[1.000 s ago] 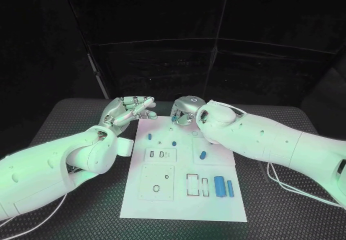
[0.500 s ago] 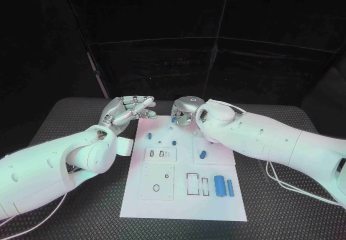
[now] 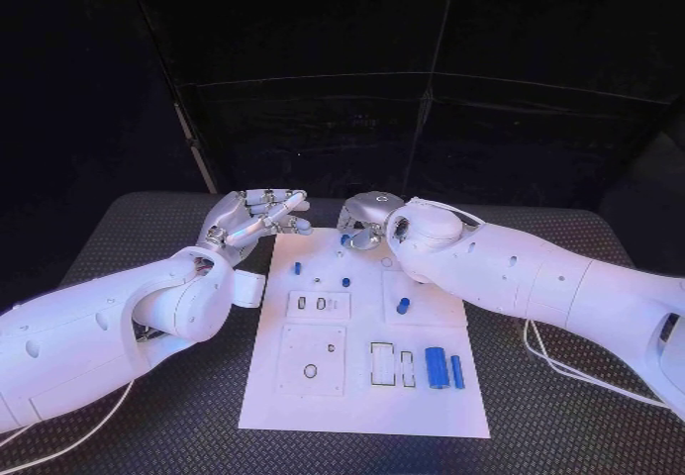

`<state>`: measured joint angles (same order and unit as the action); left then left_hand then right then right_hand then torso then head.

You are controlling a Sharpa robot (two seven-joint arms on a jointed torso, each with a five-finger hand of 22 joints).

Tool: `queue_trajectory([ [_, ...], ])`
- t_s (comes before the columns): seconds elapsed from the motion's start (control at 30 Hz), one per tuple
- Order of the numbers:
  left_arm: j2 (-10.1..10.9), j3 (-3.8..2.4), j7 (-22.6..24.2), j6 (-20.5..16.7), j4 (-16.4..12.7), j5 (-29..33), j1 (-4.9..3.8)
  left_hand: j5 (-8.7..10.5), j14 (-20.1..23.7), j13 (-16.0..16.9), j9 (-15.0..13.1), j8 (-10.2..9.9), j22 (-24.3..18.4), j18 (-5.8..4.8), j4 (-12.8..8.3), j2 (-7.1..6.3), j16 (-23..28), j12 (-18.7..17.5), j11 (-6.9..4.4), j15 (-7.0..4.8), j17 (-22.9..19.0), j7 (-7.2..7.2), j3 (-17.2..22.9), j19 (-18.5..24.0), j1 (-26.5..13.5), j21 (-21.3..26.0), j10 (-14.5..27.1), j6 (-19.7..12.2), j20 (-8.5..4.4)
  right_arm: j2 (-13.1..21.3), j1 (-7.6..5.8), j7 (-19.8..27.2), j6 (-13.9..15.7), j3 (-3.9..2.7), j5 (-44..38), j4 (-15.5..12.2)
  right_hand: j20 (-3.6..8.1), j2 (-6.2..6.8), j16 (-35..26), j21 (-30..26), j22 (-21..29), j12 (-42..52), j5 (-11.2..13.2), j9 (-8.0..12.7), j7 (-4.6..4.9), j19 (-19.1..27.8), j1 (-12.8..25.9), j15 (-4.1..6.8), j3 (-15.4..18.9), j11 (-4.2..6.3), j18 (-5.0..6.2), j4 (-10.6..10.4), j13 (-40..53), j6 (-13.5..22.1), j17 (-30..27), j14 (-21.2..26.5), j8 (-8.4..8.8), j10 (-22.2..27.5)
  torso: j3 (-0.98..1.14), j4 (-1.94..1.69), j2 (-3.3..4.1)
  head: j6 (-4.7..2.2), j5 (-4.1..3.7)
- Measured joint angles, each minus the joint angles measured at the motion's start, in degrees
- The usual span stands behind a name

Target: Assemble the parts on the task board

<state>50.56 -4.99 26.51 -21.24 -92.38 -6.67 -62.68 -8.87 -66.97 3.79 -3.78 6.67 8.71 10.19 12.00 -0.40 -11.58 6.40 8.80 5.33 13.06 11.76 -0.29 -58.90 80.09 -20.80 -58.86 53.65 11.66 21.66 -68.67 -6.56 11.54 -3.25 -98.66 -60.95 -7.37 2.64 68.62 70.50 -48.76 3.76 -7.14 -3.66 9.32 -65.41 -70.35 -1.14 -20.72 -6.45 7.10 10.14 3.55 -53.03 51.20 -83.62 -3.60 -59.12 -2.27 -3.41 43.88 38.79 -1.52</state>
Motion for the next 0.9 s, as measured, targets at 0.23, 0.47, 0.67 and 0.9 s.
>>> queue_trajectory([
  [0.23,0.2,0.00,-0.1,0.1,0.0,0.0,0.00,0.00,0.0,0.0,0.0,0.0,0.0,0.00,0.0,0.00,0.0,0.0,0.00,0.00,0.0,0.00,0.0,0.0,0.0,0.0,0.0,0.0,0.00,3.0,0.00,0.0,0.9,0.00,0.0,-3.4,-0.21,0.30,-0.3,-0.2,0.7,0.2,0.0,0.0,0.11,0.2,-0.3,0.00,1.1,0.00,0.00,-0.7,0.1,0.5,-0.8,0.0,0.00,0.8,0.02,0.00,0.00,-0.19,-0.03],
  [0.47,0.7,0.00,-0.2,0.2,0.2,0.0,-0.01,0.00,0.0,0.0,0.0,0.0,0.0,-0.01,-0.2,0.00,0.0,0.0,0.00,0.00,0.0,0.00,-0.2,0.0,0.0,0.0,0.0,0.0,0.00,12.4,0.04,-0.4,3.8,-0.06,2.3,-11.4,0.27,0.91,2.9,1.7,-3.5,5.4,-1.4,-0.5,0.53,-2.4,-0.1,0.27,2.8,0.93,0.00,-2.4,1.6,-1.8,4.5,-0.3,-0.86,-7.3,0.13,0.37,-0.15,-0.74,-0.26],
  [0.67,0.8,0.00,-0.2,0.4,0.5,0.0,-0.01,0.00,0.0,0.0,0.0,0.0,0.0,-0.01,-0.2,0.00,0.0,0.0,0.00,0.00,0.0,0.00,-0.2,0.0,0.0,0.0,0.0,0.0,0.00,19.1,0.04,-1.7,4.6,-0.22,9.2,-15.6,2.60,4.52,7.6,5.3,-9.6,17.1,-4.6,-0.5,-1.23,-6.3,1.1,2.61,8.5,3.61,0.01,-6.5,9.8,-1.7,11.5,-0.3,-1.51,-18.0,0.27,0.85,-0.35,-1.04,-0.35],
  [0.9,0.5,0.00,-0.2,0.6,0.9,0.0,-0.01,0.00,0.0,0.0,0.0,0.0,0.0,-0.01,-0.2,0.00,0.0,0.0,0.00,0.00,0.0,0.00,-0.2,0.0,0.0,0.0,0.0,0.0,0.00,21.8,0.04,-4.0,3.5,-0.22,15.3,-16.2,1.94,4.28,15.3,8.5,-15.5,50.9,-7.0,-0.6,-0.53,-8.9,-4.8,2.05,20.9,3.16,-0.91,-17.3,44.6,1.3,23.5,-0.4,-3.89,-12.8,0.41,1.15,-0.46,-1.16,-0.60],
])
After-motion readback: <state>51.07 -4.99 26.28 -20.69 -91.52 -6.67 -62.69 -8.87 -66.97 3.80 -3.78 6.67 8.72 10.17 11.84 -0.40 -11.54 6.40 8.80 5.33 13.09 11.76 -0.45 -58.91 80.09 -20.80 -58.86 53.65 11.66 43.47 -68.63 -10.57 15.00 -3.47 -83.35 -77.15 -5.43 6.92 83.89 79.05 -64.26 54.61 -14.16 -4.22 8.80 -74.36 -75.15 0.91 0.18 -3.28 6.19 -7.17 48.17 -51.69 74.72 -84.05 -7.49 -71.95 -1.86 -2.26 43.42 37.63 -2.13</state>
